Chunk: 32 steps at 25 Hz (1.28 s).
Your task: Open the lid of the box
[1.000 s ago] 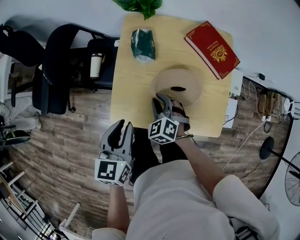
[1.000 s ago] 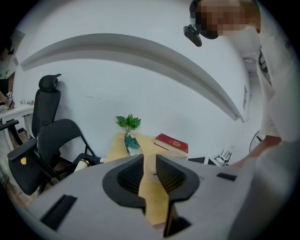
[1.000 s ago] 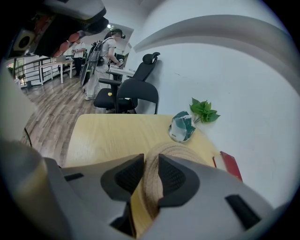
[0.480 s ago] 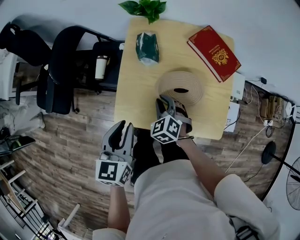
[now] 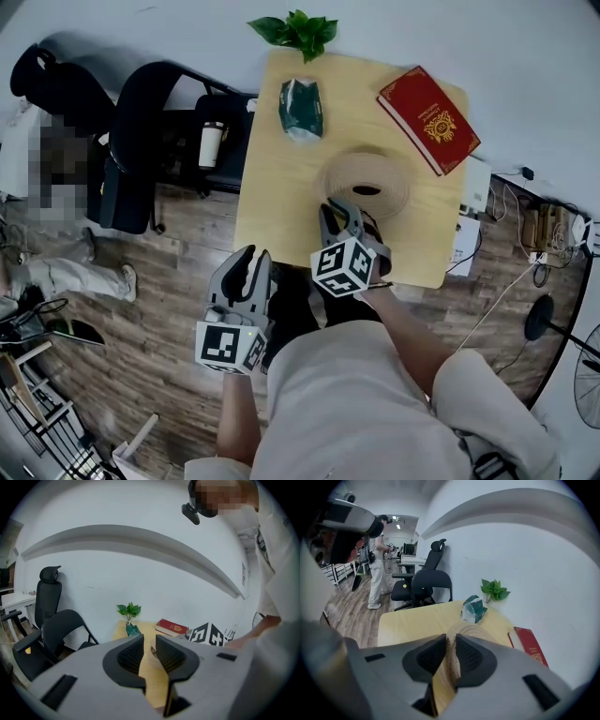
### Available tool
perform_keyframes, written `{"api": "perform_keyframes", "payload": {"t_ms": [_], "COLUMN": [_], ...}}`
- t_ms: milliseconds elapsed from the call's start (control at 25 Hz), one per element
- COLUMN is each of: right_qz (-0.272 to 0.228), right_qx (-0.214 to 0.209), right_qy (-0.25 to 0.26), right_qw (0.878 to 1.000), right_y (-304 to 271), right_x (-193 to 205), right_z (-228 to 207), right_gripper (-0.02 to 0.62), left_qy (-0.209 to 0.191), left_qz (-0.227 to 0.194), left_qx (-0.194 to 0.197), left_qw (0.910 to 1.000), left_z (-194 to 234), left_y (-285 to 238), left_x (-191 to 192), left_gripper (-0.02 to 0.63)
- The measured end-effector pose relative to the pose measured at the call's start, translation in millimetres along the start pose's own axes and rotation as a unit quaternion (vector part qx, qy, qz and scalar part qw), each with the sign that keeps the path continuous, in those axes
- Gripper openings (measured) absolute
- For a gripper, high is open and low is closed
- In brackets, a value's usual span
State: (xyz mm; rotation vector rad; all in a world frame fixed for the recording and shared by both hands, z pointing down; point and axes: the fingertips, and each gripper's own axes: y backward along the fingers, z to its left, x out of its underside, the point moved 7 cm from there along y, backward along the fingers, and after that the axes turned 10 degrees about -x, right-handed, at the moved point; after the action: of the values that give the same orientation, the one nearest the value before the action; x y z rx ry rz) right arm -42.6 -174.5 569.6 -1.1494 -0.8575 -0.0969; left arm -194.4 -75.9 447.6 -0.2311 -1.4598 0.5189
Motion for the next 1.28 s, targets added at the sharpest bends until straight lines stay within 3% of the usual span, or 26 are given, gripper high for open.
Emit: {"api": "perform_keyframes", "payload": {"t_ms": [480, 1280], "right_qz": [-0.05, -0.157], "right_qx": [0.003, 0.026], "right_qy": [-0.054, -0.163], "right_qw": [0.997, 0.974], "right_y": [42.8, 119.7], "right_x": [-11.7, -2.9], "right_z": [-21.1, -67.5], "right_gripper": [0.061, 0.057], "left_qy": [-0.017, -0.04], "left_qz": [-0.02, -0.054], "left_qx": [0.023, 0.08], "left_qw": [0.9994, 0.9945], "left_z": [-20.2, -54.3], "left_y": [-7.2, -18.5], "left_x": [-21.2, -44.4], "left_gripper": [0.077, 0.072]}}
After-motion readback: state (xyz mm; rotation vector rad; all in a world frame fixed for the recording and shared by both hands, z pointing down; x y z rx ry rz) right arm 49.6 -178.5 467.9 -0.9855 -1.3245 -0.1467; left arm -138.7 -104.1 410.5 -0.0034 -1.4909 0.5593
